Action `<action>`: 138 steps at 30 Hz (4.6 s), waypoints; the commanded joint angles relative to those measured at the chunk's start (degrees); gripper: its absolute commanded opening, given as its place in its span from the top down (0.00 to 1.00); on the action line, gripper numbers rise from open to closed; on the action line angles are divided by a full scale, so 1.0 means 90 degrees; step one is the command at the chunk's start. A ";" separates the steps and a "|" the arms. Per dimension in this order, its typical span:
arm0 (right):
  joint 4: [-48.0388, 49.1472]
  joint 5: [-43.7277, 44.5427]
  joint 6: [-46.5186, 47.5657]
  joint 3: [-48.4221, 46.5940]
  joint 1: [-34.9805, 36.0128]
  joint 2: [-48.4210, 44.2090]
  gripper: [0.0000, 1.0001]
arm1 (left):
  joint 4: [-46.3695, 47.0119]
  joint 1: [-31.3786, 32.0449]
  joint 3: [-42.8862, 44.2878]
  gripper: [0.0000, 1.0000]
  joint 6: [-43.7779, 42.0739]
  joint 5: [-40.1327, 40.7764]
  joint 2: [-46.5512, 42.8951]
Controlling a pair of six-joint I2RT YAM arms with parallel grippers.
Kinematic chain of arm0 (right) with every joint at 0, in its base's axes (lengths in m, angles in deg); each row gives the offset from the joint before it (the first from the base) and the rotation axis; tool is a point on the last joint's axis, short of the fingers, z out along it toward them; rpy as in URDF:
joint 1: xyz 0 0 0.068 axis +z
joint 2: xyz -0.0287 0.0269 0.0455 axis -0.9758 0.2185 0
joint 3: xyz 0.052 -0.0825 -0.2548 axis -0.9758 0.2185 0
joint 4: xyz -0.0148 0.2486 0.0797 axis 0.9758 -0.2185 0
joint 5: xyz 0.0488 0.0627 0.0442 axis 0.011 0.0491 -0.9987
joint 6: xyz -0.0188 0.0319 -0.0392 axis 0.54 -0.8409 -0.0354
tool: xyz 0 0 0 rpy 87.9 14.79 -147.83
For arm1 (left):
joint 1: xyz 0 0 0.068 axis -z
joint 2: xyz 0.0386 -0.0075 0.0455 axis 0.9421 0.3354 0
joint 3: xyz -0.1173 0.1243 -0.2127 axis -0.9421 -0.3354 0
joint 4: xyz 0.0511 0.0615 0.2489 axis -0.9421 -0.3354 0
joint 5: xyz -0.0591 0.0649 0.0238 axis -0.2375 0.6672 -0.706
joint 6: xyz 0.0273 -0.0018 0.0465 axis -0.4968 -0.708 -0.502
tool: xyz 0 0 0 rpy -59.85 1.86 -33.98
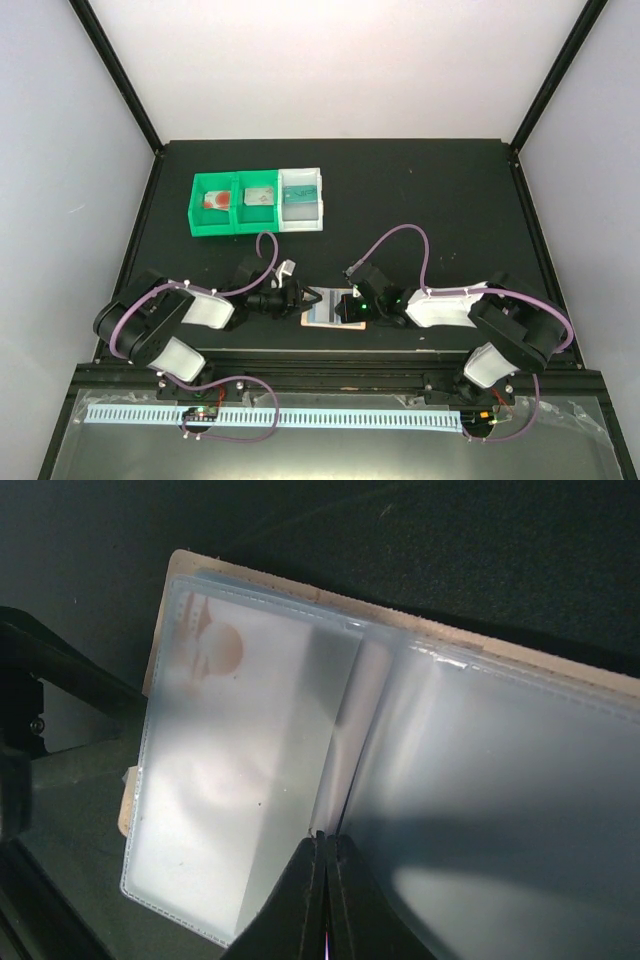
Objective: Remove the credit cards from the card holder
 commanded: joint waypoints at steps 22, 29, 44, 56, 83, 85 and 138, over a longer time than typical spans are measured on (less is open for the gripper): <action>-0.0952 0.0387 0.0190 0.0084 0.0032 -0.0654 0.89 | -0.0343 0.0165 0.0510 0.91 -0.0414 0.0147 0.0354; -0.1713 0.0671 0.0367 -0.0053 0.0028 -0.1279 0.80 | -0.1117 0.0164 0.0676 0.98 -0.0727 0.0303 0.0139; -0.2705 0.1484 0.0609 -0.0222 0.0020 -0.2253 0.67 | -0.3242 0.0048 0.0910 0.98 -0.1675 0.0746 -0.0769; -0.2592 0.1424 0.0536 -0.0124 0.0020 -0.2546 0.57 | -0.4077 0.0051 0.1219 0.86 -0.1959 0.0900 -0.1301; -0.2598 0.1801 0.0216 0.0374 0.0015 -0.3953 0.47 | -0.2238 0.1253 0.1379 0.54 -0.0605 0.0439 -0.1029; -0.2571 0.1753 0.0211 0.0374 0.0017 -0.3963 0.47 | -0.2758 0.1234 0.1495 0.54 -0.0824 0.0622 -0.1073; -0.1535 0.0543 0.0077 -0.0334 0.0064 -0.0394 0.83 | -0.1480 0.0555 0.0524 0.60 -0.0658 0.0520 -0.0626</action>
